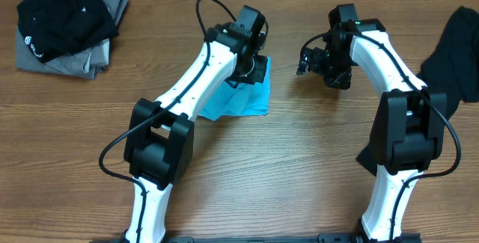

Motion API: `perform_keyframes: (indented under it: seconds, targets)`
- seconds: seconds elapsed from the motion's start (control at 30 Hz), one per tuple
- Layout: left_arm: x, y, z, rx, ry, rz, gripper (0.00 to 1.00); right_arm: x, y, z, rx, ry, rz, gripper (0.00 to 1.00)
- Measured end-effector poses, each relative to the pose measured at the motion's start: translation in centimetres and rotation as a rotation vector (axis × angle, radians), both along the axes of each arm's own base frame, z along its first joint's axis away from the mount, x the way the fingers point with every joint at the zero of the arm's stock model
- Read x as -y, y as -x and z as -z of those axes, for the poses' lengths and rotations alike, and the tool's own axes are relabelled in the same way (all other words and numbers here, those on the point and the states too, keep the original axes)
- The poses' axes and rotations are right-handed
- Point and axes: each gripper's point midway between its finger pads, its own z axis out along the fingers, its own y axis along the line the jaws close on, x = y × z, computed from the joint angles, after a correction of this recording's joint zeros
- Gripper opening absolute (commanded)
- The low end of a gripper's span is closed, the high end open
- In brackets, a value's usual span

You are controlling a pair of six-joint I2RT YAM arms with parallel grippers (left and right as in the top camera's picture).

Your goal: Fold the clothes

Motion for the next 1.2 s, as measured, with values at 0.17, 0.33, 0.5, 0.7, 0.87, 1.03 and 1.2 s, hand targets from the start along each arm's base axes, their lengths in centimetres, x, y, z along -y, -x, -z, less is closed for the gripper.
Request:
perform_keyframes:
  seconds: [0.17, 0.33, 0.5, 0.7, 0.87, 1.03, 1.2]
  targets:
    - [2.1, 0.2, -0.1, 0.016, 0.055, 0.029, 0.82, 0.1, 0.0, 0.0, -0.002, -0.001, 0.001, 1.0]
    - [2.9, 0.0, -0.8, 0.035, 0.078, 0.051, 0.84, 0.2, 0.2, 0.0, -0.008, 0.001, 0.003, 1.0]
    - [1.3, -1.5, -5.5, 0.082, 0.057, 0.055, 0.87, 0.2, 0.4, 0.0, -0.017, 0.001, 0.003, 1.0]
    - [-7.2, -4.5, -12.5, 0.157, 0.008, -0.115, 0.85, 0.2, 0.4, 0.1, -0.019, 0.001, 0.004, 1.0]
    - [-13.0, -4.4, -11.0, 0.04, 0.013, -0.23, 0.83, 0.2, 0.4, 0.1, -0.016, 0.001, 0.004, 1.0]
    - [-11.6, -3.2, -6.5, -0.116, 0.088, -0.217, 0.81, 0.1, 0.3, 0.0, -0.013, -0.006, 0.003, 1.0]
    - [-8.3, -2.7, -2.1, -0.221, 0.145, -0.163, 0.8, 0.0, 0.3, 0.0, -0.014, -0.013, 0.002, 1.0]
